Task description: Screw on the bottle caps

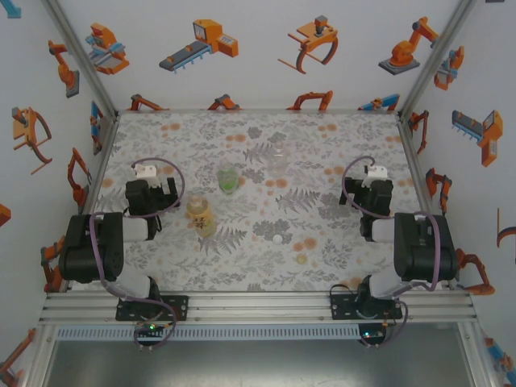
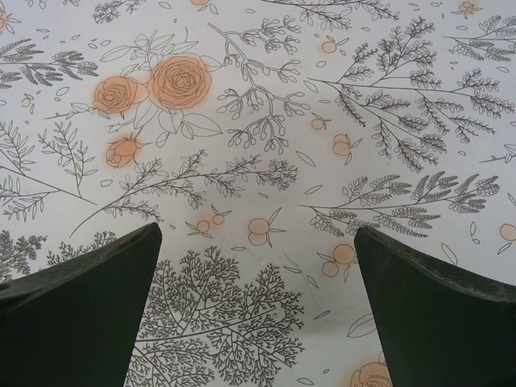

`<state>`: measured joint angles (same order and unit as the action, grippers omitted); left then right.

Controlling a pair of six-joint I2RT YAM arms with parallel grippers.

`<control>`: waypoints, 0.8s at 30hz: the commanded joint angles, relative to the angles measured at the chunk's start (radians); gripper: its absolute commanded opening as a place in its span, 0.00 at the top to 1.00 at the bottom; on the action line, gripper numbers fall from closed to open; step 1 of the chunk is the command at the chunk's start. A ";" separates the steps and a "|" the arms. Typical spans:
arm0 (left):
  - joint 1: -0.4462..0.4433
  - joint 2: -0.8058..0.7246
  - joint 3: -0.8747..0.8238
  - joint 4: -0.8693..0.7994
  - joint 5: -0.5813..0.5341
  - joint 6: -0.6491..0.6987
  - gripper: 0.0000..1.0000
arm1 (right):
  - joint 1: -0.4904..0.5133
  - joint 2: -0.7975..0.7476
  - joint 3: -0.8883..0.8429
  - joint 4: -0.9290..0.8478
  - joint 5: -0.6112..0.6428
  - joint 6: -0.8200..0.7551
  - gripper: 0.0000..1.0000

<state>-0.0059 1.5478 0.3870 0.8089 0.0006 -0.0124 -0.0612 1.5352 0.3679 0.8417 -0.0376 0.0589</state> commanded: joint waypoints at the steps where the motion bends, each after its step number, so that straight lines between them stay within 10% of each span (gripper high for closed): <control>1: 0.000 -0.009 0.020 0.023 0.013 -0.014 0.03 | 0.001 -0.003 0.026 -0.006 -0.014 -0.002 0.01; 24: 0.004 -0.150 0.092 -0.213 -0.075 -0.050 0.03 | 0.000 -0.166 0.009 -0.120 0.056 0.029 0.01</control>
<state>-0.0013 1.4837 0.4358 0.6949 -0.0246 -0.0341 -0.0612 1.4563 0.3748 0.7731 0.0006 0.0673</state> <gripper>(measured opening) 0.972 0.990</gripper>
